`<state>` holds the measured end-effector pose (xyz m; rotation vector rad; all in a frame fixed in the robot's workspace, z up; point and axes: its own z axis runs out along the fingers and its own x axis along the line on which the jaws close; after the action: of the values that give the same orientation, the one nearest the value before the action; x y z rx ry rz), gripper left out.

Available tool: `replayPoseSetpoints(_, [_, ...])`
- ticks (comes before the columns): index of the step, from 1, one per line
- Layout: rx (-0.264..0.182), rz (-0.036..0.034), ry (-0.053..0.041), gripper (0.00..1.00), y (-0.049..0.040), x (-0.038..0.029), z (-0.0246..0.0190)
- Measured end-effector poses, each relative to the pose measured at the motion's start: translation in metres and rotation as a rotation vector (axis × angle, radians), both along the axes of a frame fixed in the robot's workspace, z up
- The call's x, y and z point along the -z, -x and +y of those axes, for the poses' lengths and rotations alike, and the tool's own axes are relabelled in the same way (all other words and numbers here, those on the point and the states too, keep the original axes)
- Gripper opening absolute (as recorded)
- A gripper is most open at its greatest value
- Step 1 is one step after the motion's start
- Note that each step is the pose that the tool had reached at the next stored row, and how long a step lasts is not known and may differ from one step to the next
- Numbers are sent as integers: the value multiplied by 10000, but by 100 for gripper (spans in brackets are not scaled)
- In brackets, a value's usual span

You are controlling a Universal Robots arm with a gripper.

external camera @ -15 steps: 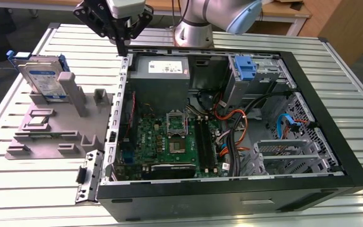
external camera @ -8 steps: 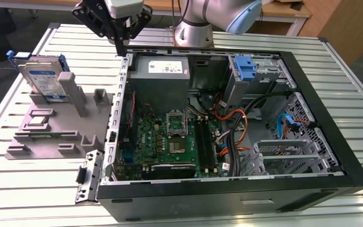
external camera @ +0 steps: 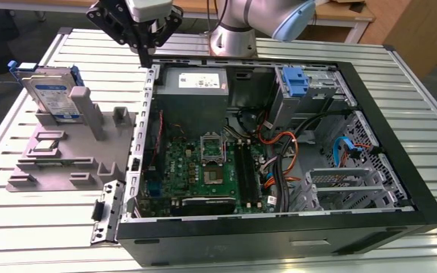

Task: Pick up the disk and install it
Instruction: 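Reach for the disk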

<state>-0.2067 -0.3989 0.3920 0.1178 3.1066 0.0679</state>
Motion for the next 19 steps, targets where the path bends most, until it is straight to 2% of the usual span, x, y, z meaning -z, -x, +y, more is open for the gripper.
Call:
replayPoseSetpoints(8, [-2, -4, 0, 10, 56, 0, 0])
replayPoseSetpoints(19, [-2, -4, 1, 10, 77, 0, 0])
